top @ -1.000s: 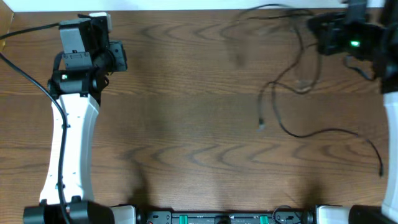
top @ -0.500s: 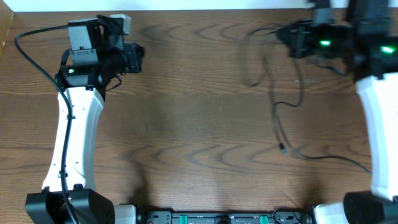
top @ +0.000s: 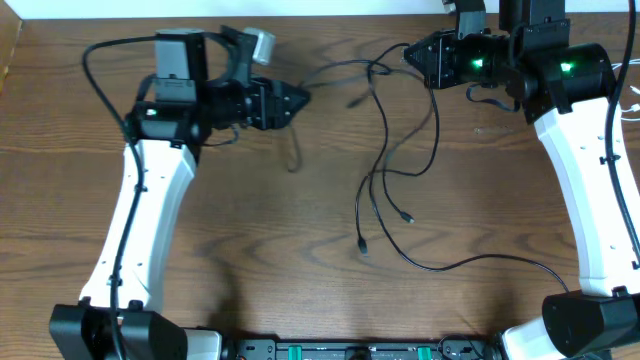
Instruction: Untangle cables
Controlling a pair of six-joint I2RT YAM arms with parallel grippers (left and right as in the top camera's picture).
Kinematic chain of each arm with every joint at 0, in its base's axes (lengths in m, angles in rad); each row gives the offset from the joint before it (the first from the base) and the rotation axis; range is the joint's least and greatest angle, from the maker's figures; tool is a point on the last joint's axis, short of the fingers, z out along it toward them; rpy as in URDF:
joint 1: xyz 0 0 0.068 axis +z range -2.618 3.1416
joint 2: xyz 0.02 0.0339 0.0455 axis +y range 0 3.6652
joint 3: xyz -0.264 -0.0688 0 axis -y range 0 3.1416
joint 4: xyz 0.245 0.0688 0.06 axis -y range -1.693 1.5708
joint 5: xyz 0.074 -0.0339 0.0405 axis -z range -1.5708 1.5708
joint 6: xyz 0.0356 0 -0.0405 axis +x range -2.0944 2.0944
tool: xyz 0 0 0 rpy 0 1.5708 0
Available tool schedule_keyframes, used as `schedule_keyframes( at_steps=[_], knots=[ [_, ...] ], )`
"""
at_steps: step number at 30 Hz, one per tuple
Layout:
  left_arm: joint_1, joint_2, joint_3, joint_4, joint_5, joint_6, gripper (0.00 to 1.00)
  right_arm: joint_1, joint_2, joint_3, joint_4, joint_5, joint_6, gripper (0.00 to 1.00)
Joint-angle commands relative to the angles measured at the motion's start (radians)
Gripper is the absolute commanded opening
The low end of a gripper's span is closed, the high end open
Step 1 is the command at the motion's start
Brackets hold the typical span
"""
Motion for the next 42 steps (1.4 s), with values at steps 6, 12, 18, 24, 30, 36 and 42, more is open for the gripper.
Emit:
schedule_keyframes(
  at_steps=[6, 12, 18, 24, 30, 36, 42],
  knots=[
    [-0.135, 0.056, 0.008, 0.104, -0.027, -0.119, 0.65, 0.024, 0.005, 0.011, -0.003, 0.003, 0.018, 0.01],
    [-0.216, 0.129, 0.008, 0.212, -0.049, -0.261, 0.65, 0.024, 0.005, 0.011, -0.003, 0.004, 0.018, 0.01],
    [-0.290, 0.236, 0.008, 0.352, -0.128, -0.355, 0.66, 0.024, 0.005, 0.011, -0.011, 0.004, 0.018, 0.01],
    [-0.328, 0.330, 0.008, 0.497, -0.151, -0.372, 0.62, 0.024, 0.005, 0.011, -0.027, 0.031, 0.018, 0.01],
    [-0.289, 0.321, 0.009, 0.491, -0.244, -0.372, 0.07, 0.021, 0.005, 0.011, -0.093, 0.166, 0.049, 0.01],
    [-0.135, 0.177, 0.047, 0.407, -0.244, -0.360, 0.07, -0.013, 0.012, -0.019, -0.165, 0.336, 0.109, 0.01],
    [0.069, 0.002, 0.055, 0.307, -0.243, -0.356, 0.07, -0.074, 0.017, -0.092, -0.151, 0.390, 0.146, 0.01]
  ],
)
